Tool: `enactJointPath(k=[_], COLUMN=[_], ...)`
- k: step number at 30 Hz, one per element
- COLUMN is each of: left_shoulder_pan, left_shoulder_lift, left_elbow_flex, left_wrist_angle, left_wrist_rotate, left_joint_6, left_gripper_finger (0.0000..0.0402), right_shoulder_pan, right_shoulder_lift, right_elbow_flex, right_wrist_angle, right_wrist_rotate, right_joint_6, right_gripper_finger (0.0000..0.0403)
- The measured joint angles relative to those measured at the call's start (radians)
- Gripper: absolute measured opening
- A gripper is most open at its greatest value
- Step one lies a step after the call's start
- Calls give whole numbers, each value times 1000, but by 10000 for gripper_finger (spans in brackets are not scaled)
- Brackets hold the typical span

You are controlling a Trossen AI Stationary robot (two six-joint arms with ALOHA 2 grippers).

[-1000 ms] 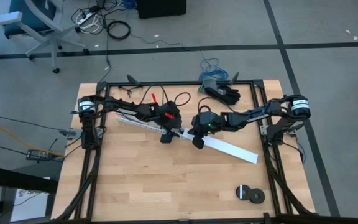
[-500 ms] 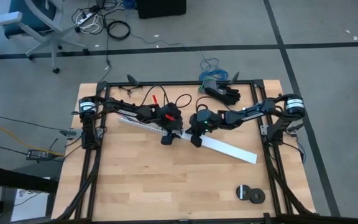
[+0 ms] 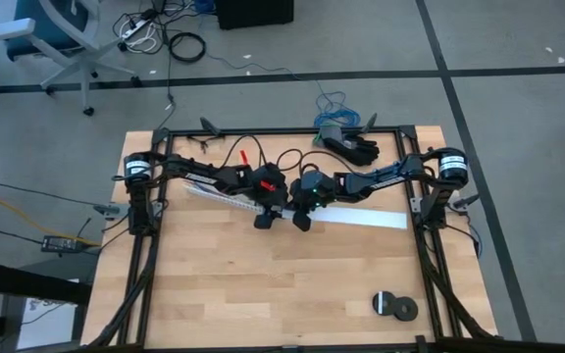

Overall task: Ziptie cables
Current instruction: Close the white cable duct lid

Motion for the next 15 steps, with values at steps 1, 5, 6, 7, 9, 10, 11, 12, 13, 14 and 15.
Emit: enactJointPath(k=[1,5,6,7,9,10,11,12,13,14,15], left_shoulder_pan=[0,0,0,0,0,0,0,0,0,0,0], left_shoulder_lift=[0,0,0,0,0,0,0,0,0,0,0], left_elbow_flex=[0,0,0,0,0,0,0,1,1,1,1], left_wrist_angle=[0,4,4,5,7,9,10,10,10,10,10], left_wrist_rotate=[-4,-14,-16,-17,-22,-24,-25,-26,-27,-27,-29], left_joint_6=[-2,-5,-5,-10,-36,-44,-47,-47,-47,-49,-51], left_gripper_finger=[237,251,254,257,260,261,261,261,261,261,261], right_shoulder_pan=[0,3,4,4,5,7,10,12,16,19,23], right_shoulder_lift=[0,-1,-1,-1,-1,-1,-1,-1,-1,-1,-1], right_elbow_flex=[0,0,0,0,0,0,0,0,0,0,0], right_wrist_angle=[-4,-11,-12,-12,-14,-14,-15,-14,-14,-14,-14], right_wrist_rotate=[10,37,43,49,58,68,83,93,99,103,107], right_joint_6=[6,24,37,56,89,101,111,121,131,142,157], right_gripper_finger=[0,0,0,0,0,0,0,0,0,0,0])
